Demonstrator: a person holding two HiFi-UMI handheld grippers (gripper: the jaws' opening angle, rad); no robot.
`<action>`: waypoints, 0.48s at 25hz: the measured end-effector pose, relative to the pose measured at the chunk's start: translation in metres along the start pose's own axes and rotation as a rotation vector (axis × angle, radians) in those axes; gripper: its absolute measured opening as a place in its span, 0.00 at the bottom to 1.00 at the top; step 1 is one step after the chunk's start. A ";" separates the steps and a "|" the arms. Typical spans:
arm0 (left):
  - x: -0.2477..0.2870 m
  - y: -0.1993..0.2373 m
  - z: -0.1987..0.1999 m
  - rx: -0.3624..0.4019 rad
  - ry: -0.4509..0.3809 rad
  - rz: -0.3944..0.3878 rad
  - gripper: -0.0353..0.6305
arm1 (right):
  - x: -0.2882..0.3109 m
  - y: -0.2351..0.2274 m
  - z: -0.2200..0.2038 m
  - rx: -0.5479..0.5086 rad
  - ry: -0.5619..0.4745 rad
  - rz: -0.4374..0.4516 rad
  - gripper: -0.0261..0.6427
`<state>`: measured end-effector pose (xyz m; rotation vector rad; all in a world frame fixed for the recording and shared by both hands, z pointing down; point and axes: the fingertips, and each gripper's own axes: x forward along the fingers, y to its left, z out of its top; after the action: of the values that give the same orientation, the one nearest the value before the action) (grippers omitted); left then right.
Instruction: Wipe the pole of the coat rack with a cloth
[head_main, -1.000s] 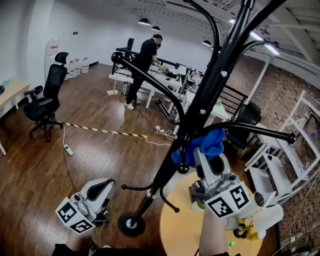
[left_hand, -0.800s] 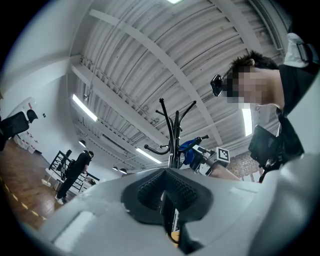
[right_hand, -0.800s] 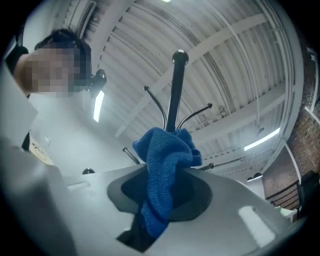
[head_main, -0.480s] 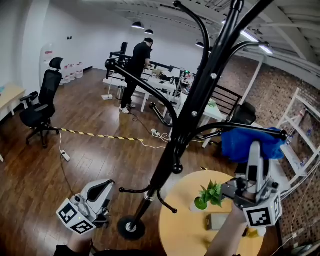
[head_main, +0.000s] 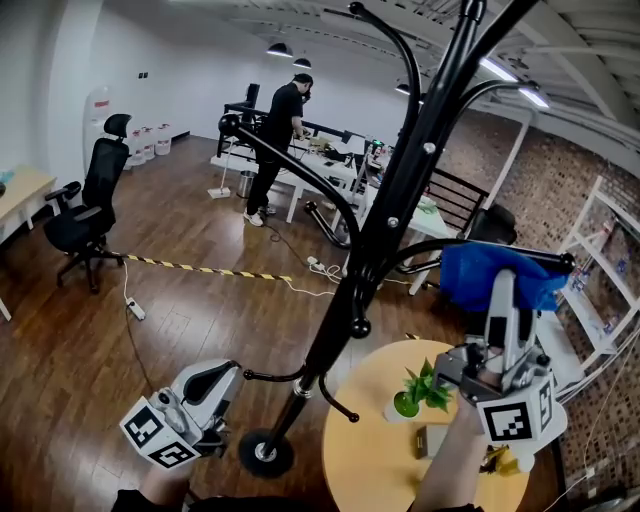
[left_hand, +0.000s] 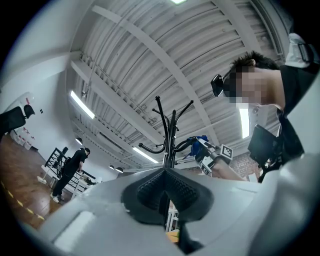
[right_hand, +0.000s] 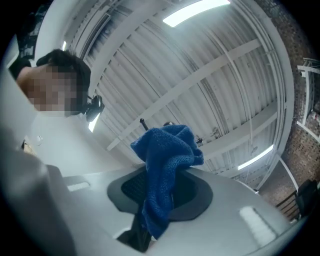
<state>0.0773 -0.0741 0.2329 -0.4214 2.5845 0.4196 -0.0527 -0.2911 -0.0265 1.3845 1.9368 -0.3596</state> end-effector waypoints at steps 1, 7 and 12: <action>-0.001 0.000 0.001 0.003 0.001 0.001 0.06 | 0.003 0.002 -0.012 0.005 0.031 0.006 0.17; -0.011 -0.002 0.007 0.014 -0.004 0.020 0.06 | 0.013 0.038 -0.122 0.008 0.271 0.114 0.17; -0.018 -0.003 0.011 0.024 0.004 0.038 0.06 | -0.002 0.047 -0.159 0.066 0.331 0.127 0.17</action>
<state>0.0977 -0.0693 0.2323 -0.3659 2.6025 0.4013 -0.0717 -0.1797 0.0946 1.6869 2.0995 -0.1401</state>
